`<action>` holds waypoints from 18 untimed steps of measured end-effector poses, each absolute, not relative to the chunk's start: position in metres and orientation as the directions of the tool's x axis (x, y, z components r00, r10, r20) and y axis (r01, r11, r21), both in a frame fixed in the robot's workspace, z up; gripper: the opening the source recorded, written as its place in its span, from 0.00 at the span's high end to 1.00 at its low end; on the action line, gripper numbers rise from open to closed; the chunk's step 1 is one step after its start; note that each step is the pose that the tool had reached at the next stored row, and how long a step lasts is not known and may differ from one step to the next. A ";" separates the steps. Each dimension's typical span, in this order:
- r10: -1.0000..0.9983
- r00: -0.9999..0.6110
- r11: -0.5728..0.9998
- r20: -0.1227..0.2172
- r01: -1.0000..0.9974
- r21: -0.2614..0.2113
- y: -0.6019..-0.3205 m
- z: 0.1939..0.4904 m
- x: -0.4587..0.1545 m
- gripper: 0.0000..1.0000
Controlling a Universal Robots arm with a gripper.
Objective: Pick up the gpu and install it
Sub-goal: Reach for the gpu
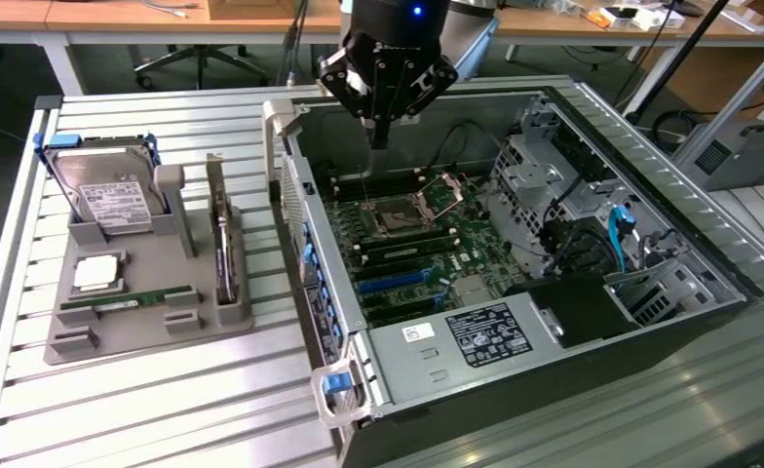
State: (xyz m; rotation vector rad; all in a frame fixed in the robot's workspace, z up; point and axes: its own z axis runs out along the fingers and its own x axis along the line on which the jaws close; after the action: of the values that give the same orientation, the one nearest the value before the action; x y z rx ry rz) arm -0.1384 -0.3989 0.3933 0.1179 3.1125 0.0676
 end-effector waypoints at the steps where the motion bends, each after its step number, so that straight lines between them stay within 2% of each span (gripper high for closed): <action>1: 0.076 -0.997 0.996 -0.024 0.075 0.044 -0.399 0.393 -0.138 0.89; 18: 0.076 -0.997 0.996 -0.024 0.075 0.044 -0.399 0.393 -0.142 0.89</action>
State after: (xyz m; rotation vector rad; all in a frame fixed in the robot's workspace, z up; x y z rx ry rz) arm -0.1424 -0.3989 0.3933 0.1179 3.1125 0.0675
